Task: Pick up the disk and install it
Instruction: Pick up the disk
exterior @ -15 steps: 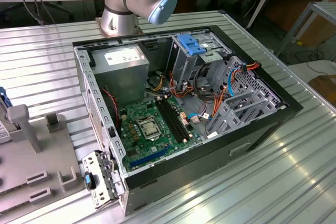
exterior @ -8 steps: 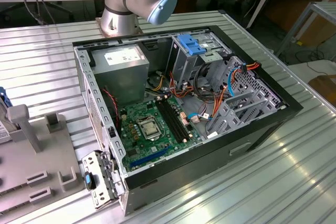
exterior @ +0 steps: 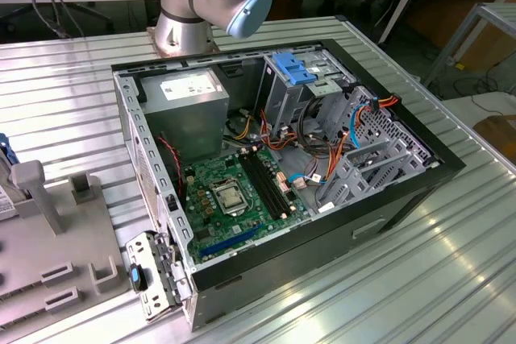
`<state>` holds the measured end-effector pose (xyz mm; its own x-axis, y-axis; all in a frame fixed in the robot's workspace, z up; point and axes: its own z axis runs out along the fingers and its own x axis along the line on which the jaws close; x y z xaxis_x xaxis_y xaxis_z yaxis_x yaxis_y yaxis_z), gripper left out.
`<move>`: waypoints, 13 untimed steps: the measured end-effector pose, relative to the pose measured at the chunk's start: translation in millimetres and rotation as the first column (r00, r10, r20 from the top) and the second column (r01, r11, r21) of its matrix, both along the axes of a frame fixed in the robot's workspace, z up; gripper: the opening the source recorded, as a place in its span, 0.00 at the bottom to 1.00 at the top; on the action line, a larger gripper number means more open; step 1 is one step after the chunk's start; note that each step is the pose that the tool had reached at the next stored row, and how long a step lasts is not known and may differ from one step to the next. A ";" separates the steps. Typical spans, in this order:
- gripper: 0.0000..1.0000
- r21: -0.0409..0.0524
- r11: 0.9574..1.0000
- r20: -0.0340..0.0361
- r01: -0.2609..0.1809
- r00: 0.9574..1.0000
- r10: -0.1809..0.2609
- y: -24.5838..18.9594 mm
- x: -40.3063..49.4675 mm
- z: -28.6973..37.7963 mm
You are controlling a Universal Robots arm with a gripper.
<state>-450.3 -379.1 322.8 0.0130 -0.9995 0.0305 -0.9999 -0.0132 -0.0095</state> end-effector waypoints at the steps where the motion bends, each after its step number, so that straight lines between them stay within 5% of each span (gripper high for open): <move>1: 0.56 0.000 1.000 0.000 0.000 1.000 0.000 0.0 -0.1 -2.0; 13: 0.55 0.001 1.000 0.000 0.000 1.000 0.000 -0.2 -0.3 -12.2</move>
